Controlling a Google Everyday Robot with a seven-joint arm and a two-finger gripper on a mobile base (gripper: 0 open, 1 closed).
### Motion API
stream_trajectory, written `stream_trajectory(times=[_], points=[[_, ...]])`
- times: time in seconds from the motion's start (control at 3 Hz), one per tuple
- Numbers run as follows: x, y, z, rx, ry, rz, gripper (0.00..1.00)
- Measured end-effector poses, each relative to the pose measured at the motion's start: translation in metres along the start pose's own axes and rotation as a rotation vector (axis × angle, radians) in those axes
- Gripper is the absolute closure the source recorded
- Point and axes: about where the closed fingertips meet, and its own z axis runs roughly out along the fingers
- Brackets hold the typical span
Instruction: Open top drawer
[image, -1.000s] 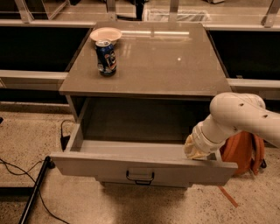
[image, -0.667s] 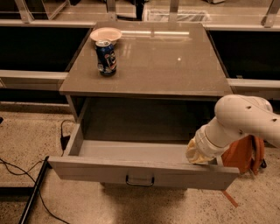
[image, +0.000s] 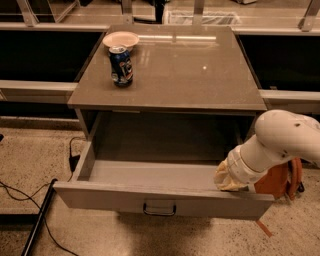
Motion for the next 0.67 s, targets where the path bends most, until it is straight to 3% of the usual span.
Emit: stream_trajectory(times=[0.67], points=[[-0.026, -0.025, 0.017, -0.065, -0.016, 0.044, 1.0]])
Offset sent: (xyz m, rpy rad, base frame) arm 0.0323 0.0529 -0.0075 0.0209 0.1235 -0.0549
